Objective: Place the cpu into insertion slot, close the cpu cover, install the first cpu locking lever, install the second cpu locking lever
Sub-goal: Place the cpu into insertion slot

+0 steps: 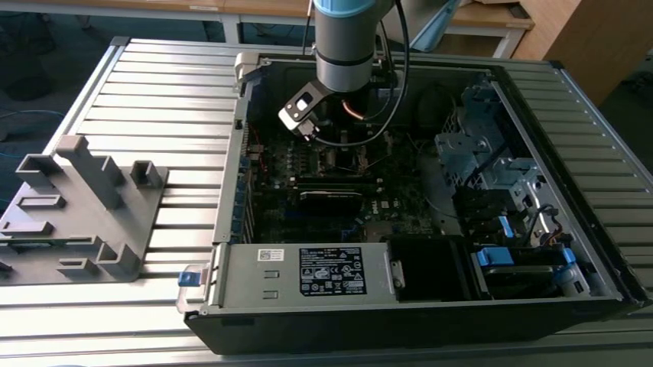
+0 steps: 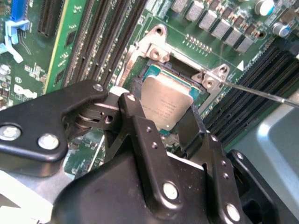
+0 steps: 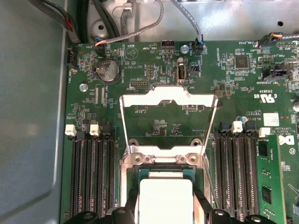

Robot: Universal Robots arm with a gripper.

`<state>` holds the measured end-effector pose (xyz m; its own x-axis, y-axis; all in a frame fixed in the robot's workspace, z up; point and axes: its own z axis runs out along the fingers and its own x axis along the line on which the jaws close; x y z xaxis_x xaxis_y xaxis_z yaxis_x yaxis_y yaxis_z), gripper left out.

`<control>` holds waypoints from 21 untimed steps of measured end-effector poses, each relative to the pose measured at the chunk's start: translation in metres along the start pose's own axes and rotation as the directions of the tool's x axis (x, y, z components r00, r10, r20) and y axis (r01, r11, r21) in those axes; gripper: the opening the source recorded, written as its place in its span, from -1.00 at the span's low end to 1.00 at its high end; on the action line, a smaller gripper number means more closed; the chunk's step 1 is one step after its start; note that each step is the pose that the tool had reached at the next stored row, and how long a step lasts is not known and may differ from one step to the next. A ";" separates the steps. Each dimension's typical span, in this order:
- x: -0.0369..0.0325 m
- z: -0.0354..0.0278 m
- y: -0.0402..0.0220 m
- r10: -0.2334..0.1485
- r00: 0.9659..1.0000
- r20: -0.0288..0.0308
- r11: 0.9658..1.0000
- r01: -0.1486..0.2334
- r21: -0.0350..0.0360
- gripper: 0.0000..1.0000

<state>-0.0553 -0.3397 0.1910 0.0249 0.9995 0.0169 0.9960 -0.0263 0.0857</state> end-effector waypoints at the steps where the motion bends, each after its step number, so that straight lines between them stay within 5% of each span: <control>1: 0.0000 0.0000 0.0000 0.000 1.000 0.000 1.000 0.000 0.000 0.08; 15: 0.0000 0.0002 0.0000 0.000 1.000 0.000 1.000 0.000 0.000 0.22; 21: 0.0002 -0.0080 0.0007 0.000 1.000 0.000 1.000 0.000 0.000 0.22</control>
<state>-0.0553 -0.3397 0.1991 0.0250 0.9995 0.0170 0.9960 -0.0264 0.0858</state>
